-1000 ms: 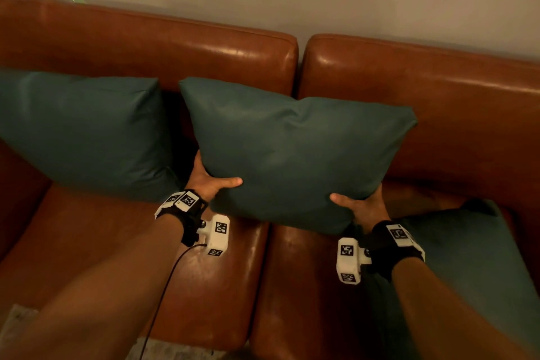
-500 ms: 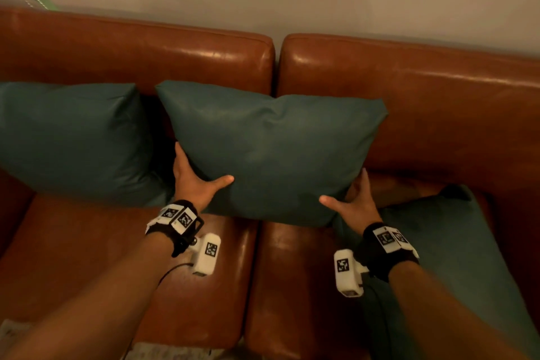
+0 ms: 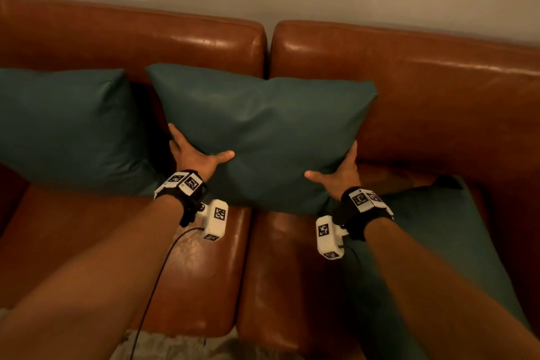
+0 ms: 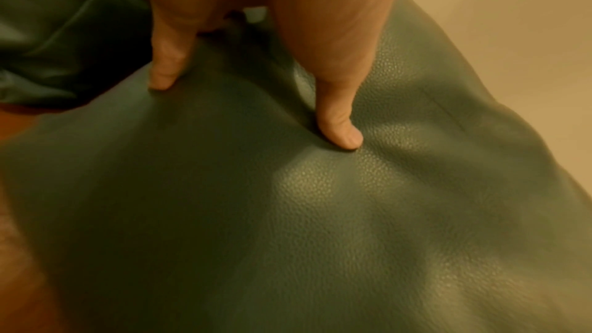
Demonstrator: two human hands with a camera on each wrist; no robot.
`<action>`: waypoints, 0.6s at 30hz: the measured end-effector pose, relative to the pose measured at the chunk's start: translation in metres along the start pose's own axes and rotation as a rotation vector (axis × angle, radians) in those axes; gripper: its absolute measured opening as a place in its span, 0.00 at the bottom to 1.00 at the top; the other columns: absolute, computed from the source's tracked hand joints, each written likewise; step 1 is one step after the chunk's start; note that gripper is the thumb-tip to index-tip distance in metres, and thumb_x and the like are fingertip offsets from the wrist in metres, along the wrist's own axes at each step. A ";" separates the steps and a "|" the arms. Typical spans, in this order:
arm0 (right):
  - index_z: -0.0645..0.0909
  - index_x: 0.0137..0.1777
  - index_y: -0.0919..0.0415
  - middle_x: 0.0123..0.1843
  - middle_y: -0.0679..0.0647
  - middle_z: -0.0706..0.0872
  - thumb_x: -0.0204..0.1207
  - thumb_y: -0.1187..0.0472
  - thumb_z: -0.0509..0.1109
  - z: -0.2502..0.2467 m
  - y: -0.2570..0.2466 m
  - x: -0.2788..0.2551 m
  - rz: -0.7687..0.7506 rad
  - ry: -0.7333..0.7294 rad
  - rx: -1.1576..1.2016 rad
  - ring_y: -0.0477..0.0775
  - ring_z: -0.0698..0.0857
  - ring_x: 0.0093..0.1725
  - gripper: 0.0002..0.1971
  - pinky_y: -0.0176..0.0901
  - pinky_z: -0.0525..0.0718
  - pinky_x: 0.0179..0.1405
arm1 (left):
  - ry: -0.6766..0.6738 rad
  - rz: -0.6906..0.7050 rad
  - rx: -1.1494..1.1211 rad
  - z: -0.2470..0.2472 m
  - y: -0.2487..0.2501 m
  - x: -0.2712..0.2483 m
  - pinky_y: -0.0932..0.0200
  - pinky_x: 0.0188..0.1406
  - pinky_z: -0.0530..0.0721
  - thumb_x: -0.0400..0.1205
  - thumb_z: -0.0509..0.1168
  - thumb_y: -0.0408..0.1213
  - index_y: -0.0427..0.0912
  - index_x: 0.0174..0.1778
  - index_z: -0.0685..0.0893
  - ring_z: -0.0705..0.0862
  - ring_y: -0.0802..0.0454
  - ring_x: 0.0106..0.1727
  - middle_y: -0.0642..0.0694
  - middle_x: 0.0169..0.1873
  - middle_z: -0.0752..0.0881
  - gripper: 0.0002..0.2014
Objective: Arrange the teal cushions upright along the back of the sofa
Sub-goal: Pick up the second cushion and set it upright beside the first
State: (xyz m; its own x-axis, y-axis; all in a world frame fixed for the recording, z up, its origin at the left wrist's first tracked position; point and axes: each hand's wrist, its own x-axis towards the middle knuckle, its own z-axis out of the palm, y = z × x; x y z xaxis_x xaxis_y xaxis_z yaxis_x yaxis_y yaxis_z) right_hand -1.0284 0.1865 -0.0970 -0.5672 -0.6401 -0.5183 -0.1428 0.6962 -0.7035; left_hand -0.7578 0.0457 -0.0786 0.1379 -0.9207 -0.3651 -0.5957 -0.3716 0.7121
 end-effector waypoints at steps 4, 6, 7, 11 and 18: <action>0.53 0.83 0.53 0.86 0.60 0.55 0.51 0.35 0.80 -0.027 0.028 -0.013 0.140 -0.264 -0.671 0.66 0.51 0.84 0.62 0.64 0.52 0.82 | 0.016 -0.011 -0.014 -0.002 -0.001 -0.014 0.47 0.80 0.59 0.59 0.83 0.48 0.53 0.83 0.37 0.58 0.39 0.83 0.38 0.84 0.51 0.69; 0.53 0.84 0.52 0.87 0.59 0.47 0.57 0.36 0.79 -0.038 0.048 -0.024 0.187 -0.369 -0.957 0.67 0.40 0.85 0.58 0.68 0.42 0.80 | 0.026 -0.022 -0.024 -0.001 -0.003 -0.022 0.48 0.80 0.59 0.61 0.82 0.49 0.53 0.83 0.39 0.59 0.40 0.83 0.39 0.84 0.52 0.66; 0.50 0.84 0.49 0.87 0.59 0.46 0.57 0.36 0.79 -0.043 0.058 -0.030 0.172 -0.389 -1.031 0.68 0.39 0.84 0.58 0.69 0.41 0.80 | 0.032 -0.024 -0.030 0.000 -0.004 -0.027 0.48 0.80 0.60 0.61 0.82 0.49 0.53 0.84 0.40 0.59 0.41 0.83 0.40 0.84 0.53 0.65; 0.61 0.80 0.43 0.84 0.57 0.60 0.70 0.37 0.69 -0.053 0.078 -0.045 0.002 -0.302 -1.132 0.65 0.51 0.84 0.39 0.70 0.47 0.81 | 0.012 -0.034 0.019 0.003 -0.011 -0.053 0.45 0.80 0.63 0.59 0.81 0.54 0.54 0.84 0.45 0.63 0.41 0.81 0.40 0.83 0.58 0.64; 0.79 0.69 0.50 0.71 0.58 0.82 0.79 0.45 0.65 -0.110 0.046 -0.073 -0.021 -0.081 -0.781 0.64 0.79 0.70 0.20 0.59 0.66 0.76 | -0.166 -0.058 -0.052 0.010 -0.014 -0.135 0.52 0.72 0.74 0.61 0.82 0.52 0.46 0.79 0.65 0.75 0.47 0.73 0.43 0.72 0.75 0.52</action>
State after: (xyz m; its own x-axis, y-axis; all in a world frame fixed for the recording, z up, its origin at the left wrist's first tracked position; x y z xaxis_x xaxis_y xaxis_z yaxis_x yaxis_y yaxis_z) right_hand -1.0829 0.3016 -0.0380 -0.5019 -0.6561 -0.5635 -0.6988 0.6916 -0.1828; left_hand -0.7765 0.1764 -0.0453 0.0357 -0.8668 -0.4974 -0.5484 -0.4331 0.7153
